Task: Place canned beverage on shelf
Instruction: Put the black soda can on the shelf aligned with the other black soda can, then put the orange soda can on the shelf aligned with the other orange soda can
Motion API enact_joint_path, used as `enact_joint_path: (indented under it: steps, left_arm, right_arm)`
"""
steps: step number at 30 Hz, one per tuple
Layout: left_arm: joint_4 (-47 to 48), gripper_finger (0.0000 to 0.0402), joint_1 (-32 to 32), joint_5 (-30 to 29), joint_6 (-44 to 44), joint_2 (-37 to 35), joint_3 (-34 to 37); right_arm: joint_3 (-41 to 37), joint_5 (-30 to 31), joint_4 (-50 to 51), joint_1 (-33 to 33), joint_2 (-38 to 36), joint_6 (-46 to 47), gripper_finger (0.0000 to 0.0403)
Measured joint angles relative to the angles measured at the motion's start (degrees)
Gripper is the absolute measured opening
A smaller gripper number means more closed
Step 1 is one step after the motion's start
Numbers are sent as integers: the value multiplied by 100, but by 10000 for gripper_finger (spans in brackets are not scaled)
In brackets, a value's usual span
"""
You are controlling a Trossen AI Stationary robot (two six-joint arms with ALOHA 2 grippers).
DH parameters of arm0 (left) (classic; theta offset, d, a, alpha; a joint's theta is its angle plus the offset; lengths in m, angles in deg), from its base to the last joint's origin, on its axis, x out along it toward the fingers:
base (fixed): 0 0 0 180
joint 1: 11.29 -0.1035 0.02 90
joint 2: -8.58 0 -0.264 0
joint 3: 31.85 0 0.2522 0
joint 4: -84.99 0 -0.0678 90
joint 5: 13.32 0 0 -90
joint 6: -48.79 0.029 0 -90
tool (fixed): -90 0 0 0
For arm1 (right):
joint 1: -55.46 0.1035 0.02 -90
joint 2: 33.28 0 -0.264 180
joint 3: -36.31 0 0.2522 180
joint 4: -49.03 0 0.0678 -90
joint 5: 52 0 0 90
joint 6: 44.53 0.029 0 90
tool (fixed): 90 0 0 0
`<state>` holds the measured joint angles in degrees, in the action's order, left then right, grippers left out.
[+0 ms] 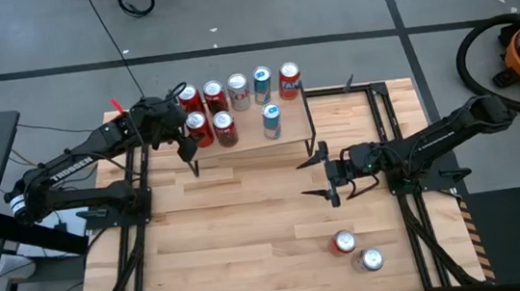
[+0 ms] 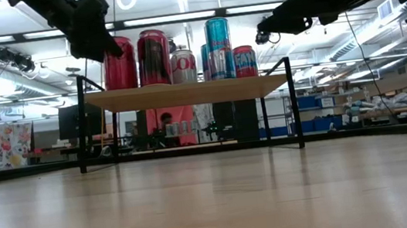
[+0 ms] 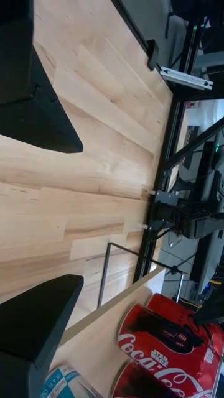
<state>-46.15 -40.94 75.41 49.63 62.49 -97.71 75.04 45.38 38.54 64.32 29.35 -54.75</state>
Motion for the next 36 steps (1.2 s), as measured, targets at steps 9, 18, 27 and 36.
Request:
enact_joint_path:
  steps: [9, 18, 27, 36]
  left_arm:
    - [87, 326, 90, -7, -24, -11, -4]
    - [259, 326, 273, -8, -88, -96, -4]
    - [364, 345, 291, -1, -412, -223, 5]
    - [528, 387, 291, 29, -426, -246, -25]
  right_arm:
    - [0, 0, 44, 40, 0, 0, 348]
    - [2, 0, 50, 42, 0, 0, 348]
    - [2, 0, 76, 40, 0, 2, 348]
    - [2, 0, 79, 41, 0, 17, 348]
